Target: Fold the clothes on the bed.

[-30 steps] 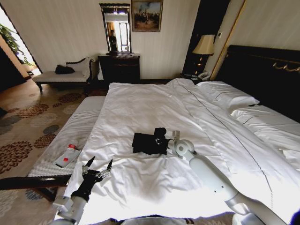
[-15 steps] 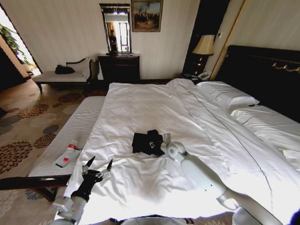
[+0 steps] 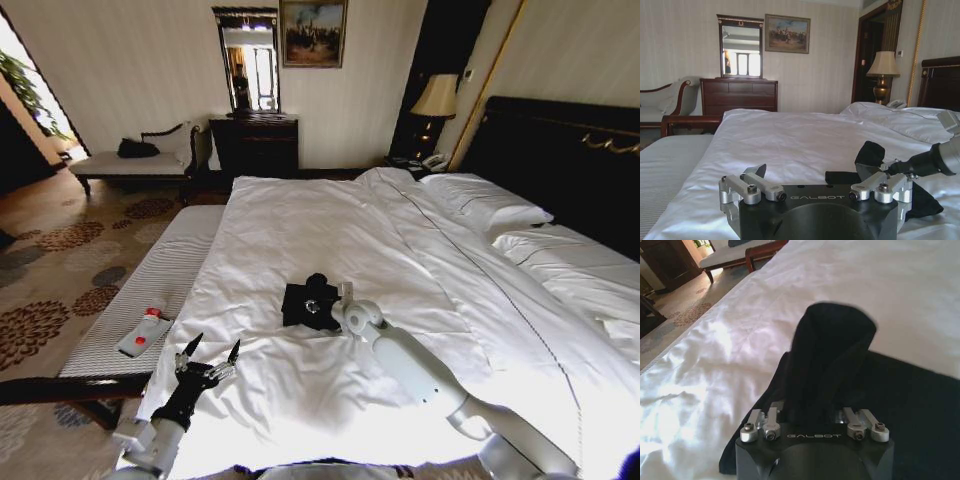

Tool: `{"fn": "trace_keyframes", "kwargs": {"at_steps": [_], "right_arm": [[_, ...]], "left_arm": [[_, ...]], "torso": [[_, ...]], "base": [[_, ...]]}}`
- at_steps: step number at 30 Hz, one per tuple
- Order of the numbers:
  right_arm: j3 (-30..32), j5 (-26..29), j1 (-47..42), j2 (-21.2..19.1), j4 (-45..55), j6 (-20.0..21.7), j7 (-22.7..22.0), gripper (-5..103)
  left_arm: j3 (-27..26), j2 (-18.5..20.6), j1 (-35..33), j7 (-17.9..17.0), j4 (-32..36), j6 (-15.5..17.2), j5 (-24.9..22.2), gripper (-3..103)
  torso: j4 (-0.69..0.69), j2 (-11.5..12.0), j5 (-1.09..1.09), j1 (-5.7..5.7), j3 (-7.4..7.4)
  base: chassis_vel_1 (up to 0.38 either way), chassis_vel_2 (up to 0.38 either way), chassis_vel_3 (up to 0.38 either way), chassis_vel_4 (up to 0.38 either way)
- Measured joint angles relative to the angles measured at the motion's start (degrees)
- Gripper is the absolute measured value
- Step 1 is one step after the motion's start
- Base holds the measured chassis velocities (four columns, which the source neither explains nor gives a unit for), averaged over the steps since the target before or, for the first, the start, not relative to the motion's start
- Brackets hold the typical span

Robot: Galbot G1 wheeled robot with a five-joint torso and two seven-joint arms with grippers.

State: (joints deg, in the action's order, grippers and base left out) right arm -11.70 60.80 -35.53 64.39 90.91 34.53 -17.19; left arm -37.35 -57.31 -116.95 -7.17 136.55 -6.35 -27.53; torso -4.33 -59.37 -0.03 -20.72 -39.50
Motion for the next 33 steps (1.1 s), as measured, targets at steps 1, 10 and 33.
{"fn": "trace_keyframes", "kwargs": {"at_steps": [1,10,33], "right_arm": [[0.0,0.0,0.0,0.0,0.0,0.0,0.0,46],[-0.91,0.45,1.03,-0.2,4.15,-0.4,-0.84,84],[6.23,-24.03,-4.27,2.77,-4.93,-24.97,5.89,100]], "left_arm": [[0.0,0.0,0.0,0.0,0.0,0.0,0.0,100],[0.0,0.0,0.0,0.0,0.0,0.0,0.0,100],[0.0,0.0,0.0,0.01,0.0,-0.01,0.0,100]], "torso": [[0.0,0.0,0.0,0.0,0.0],[-0.01,0.0,0.0,0.0,0.0],[-0.03,-0.01,0.02,0.0,0.0]], "base": [[0.0,0.0,0.0,0.0],[0.0,0.0,0.0,0.0],[0.0,0.0,0.0,0.0]]}}
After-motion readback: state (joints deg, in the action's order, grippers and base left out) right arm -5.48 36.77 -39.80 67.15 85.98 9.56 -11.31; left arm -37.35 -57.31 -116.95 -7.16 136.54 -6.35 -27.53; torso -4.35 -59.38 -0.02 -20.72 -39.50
